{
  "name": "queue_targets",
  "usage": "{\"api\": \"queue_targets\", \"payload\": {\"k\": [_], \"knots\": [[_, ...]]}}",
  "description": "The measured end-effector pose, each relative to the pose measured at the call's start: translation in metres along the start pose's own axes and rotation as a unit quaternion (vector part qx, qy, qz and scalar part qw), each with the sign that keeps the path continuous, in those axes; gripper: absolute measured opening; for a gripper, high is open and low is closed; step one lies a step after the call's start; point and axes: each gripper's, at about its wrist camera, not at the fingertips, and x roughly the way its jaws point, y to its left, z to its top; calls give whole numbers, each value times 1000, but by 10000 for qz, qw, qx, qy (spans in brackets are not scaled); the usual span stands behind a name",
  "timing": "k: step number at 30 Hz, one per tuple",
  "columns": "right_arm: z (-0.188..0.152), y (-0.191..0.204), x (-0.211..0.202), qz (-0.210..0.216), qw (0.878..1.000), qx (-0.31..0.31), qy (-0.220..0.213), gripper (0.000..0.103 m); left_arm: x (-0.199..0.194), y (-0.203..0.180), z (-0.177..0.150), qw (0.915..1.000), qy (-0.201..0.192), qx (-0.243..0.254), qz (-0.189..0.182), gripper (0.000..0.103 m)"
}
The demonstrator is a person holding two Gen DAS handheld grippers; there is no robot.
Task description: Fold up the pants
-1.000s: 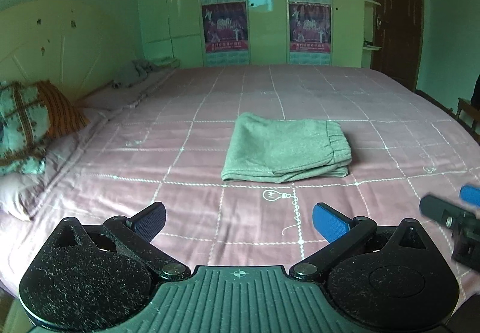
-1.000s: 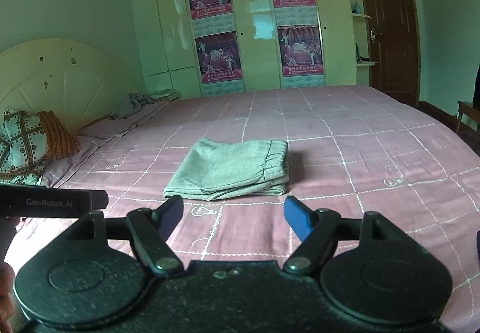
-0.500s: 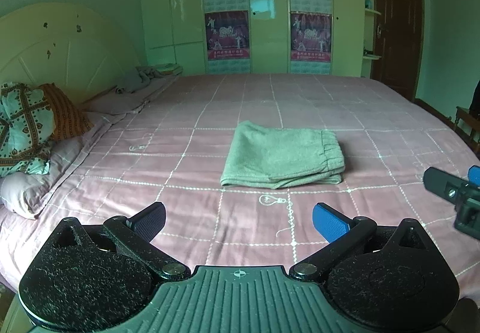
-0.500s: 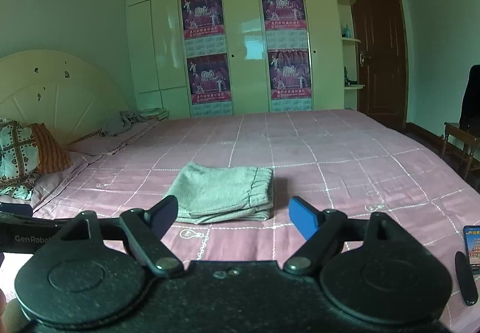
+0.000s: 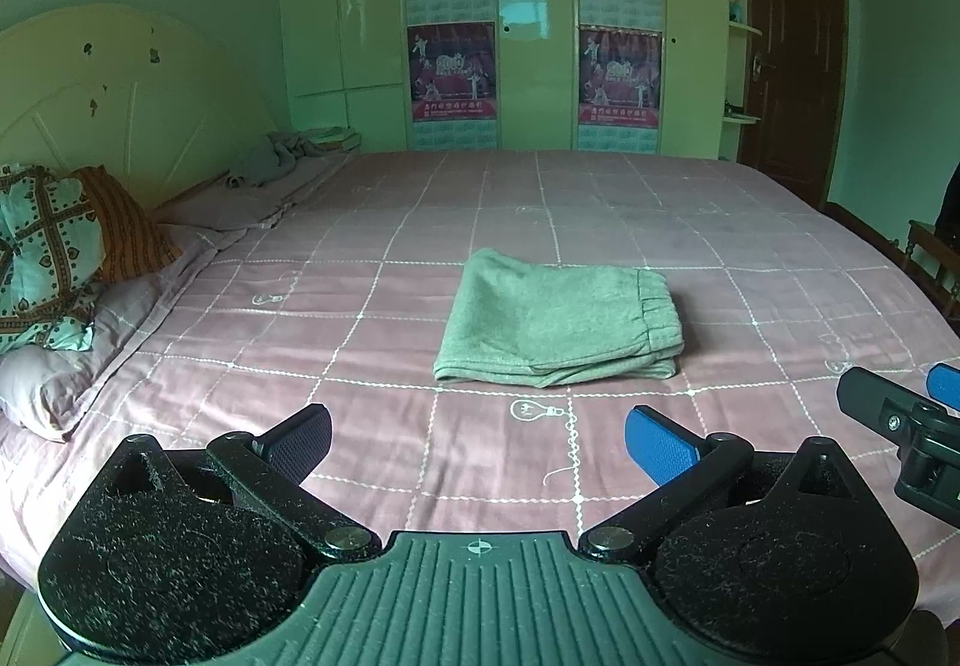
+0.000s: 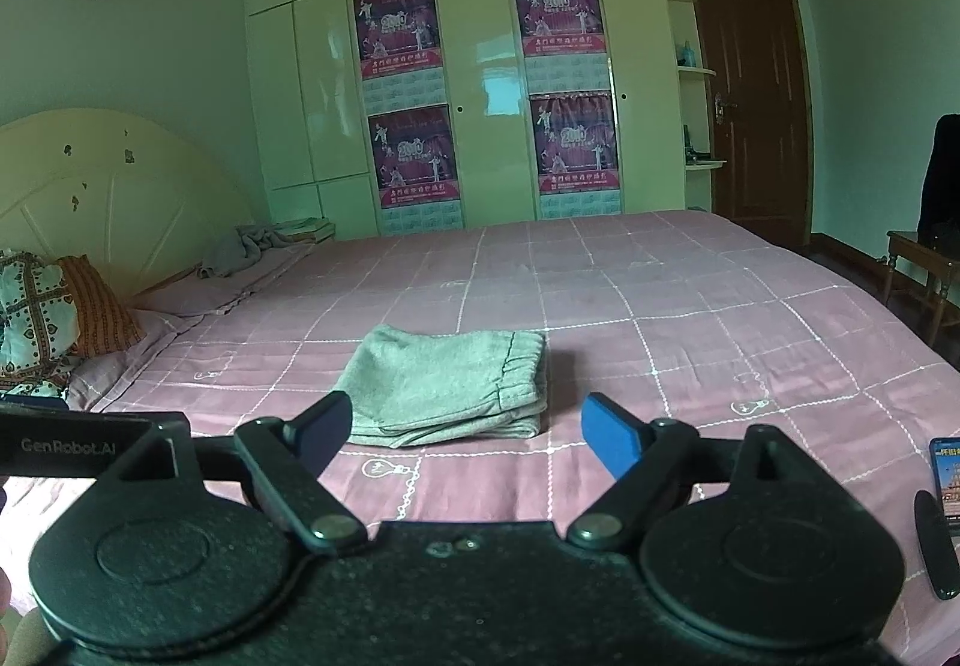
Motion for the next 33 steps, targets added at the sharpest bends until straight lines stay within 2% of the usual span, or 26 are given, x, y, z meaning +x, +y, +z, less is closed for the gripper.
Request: {"api": "queue_targets", "payload": {"k": [33], "knots": [[0,1,6,51,9999,-48,111,88,17,7,3,10000,52,-2,-60,103]]}}
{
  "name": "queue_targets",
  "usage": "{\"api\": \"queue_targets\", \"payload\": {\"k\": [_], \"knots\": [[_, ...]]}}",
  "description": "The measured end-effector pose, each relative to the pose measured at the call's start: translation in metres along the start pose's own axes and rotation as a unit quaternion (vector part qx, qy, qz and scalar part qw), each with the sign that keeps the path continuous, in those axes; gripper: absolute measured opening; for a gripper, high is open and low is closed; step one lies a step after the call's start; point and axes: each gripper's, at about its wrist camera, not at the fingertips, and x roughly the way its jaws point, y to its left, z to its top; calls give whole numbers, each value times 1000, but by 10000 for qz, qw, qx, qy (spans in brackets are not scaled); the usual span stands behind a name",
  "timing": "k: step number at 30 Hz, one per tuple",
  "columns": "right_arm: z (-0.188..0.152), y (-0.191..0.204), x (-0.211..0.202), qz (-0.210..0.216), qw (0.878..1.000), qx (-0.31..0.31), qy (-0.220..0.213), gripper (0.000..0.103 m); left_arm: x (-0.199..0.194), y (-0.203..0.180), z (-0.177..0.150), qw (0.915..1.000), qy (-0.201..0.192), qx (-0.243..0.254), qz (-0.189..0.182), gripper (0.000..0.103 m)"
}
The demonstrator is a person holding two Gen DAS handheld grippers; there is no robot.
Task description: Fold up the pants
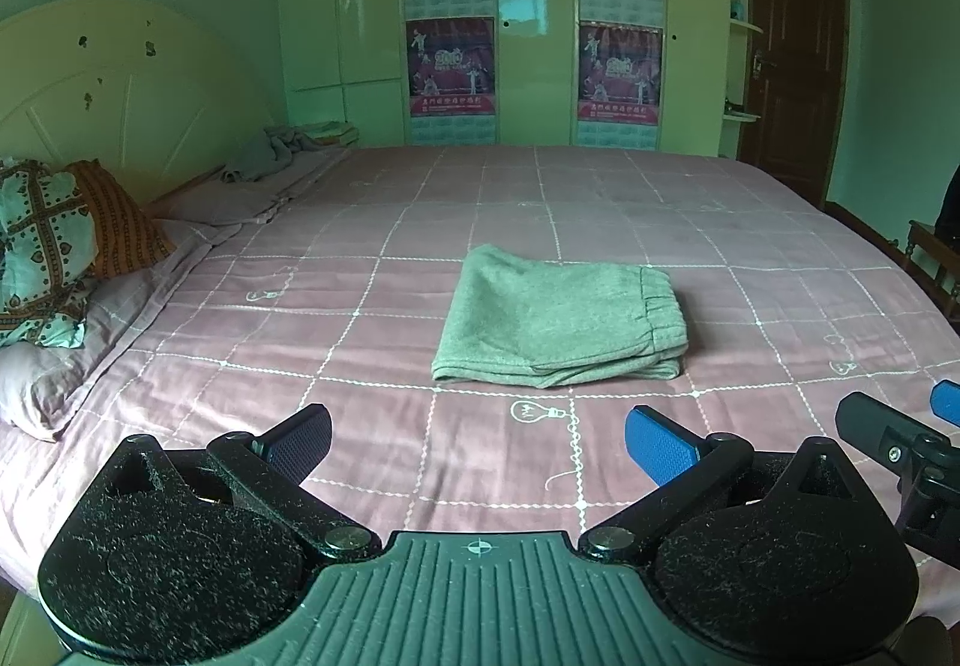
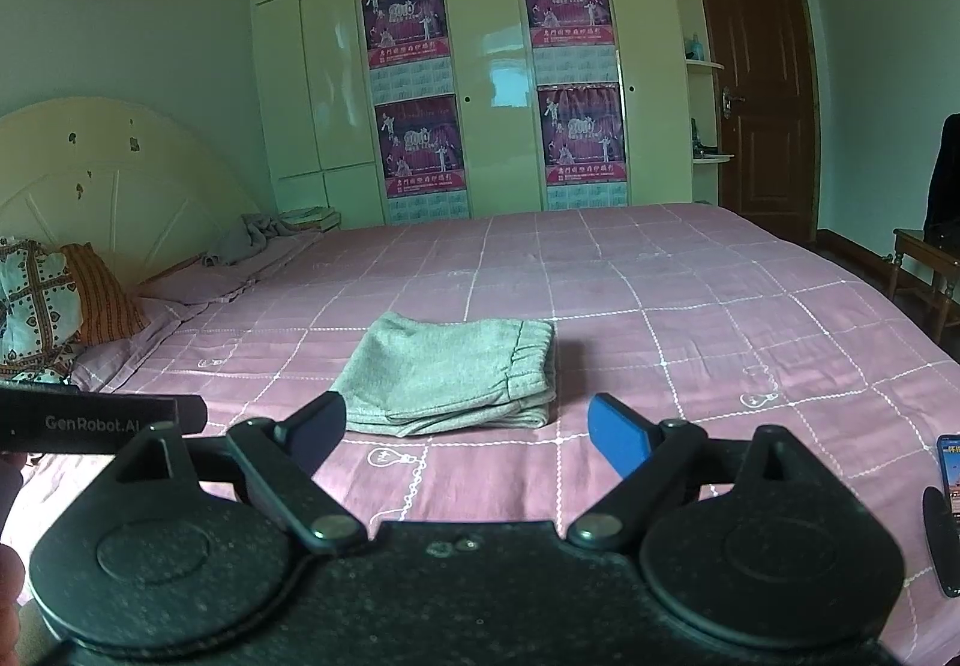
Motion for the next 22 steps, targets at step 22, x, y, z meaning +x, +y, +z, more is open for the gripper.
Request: {"api": "queue_targets", "payload": {"k": [22], "knots": [[14,9,34,70,9998,13,177,89,37,1,20,9990,109,234,-354,103]]}}
